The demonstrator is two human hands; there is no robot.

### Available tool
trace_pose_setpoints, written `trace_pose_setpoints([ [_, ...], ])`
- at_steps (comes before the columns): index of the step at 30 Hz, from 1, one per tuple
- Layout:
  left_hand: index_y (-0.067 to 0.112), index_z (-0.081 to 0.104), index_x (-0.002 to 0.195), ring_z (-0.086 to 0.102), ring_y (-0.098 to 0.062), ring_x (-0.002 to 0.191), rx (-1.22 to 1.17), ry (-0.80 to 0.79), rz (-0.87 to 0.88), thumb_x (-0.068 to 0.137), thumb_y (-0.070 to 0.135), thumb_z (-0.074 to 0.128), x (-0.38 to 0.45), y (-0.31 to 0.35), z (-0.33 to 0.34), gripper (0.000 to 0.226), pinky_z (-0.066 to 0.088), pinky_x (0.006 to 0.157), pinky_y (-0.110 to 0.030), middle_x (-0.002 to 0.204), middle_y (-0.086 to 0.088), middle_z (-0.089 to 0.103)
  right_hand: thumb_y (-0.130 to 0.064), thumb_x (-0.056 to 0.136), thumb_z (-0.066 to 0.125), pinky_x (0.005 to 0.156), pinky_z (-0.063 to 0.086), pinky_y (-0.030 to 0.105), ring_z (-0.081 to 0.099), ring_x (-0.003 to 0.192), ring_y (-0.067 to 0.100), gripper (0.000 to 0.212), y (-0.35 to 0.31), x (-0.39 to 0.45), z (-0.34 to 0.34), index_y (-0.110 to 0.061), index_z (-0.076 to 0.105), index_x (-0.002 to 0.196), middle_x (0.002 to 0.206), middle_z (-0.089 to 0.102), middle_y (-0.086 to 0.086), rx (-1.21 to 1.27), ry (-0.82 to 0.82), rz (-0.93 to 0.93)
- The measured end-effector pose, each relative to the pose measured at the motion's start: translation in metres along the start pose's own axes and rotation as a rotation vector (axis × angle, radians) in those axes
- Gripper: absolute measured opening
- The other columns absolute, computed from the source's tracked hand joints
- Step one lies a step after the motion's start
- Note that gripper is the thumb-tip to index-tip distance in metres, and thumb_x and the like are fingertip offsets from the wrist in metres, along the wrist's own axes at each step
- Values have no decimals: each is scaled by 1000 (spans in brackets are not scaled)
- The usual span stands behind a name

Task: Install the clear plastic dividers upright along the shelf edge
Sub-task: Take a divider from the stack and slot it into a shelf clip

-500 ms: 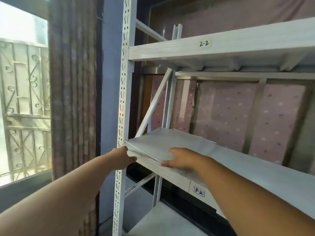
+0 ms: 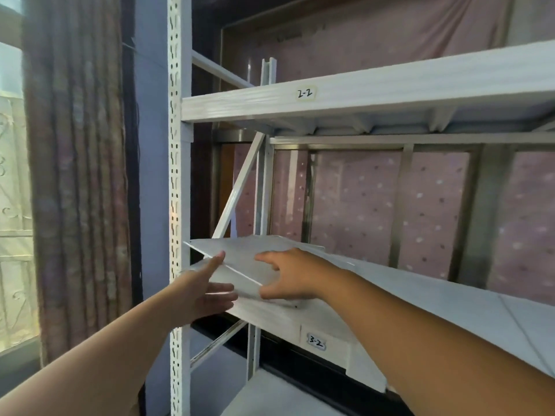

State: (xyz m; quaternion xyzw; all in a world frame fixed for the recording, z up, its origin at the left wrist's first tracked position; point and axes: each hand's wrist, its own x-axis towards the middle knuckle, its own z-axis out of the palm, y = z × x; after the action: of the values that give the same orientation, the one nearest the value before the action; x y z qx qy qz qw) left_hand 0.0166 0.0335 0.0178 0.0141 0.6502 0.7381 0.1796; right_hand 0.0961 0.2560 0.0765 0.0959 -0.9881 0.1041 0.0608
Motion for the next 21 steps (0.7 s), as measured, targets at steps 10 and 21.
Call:
trace_pose_setpoints([
  [10, 24, 63, 135, 75, -50, 112, -264, -354, 310, 100, 37, 71, -6, 11, 112, 39, 65, 80, -60, 136, -28, 69, -62, 80, 69, 83, 53, 28, 65, 123, 17, 82, 59, -76, -48, -67, 30, 152, 153, 49, -19, 218, 128, 124],
  [21, 40, 59, 150, 74, -29, 118, -69, -647, 648, 105, 13, 64, -37, -6, 211, 53, 64, 73, -51, 130, -3, 78, -39, 92, 78, 108, 34, 12, 26, 149, -6, 99, 96, -124, -6, -64, 9, 159, 163, 25, -34, 614, 366, 84],
])
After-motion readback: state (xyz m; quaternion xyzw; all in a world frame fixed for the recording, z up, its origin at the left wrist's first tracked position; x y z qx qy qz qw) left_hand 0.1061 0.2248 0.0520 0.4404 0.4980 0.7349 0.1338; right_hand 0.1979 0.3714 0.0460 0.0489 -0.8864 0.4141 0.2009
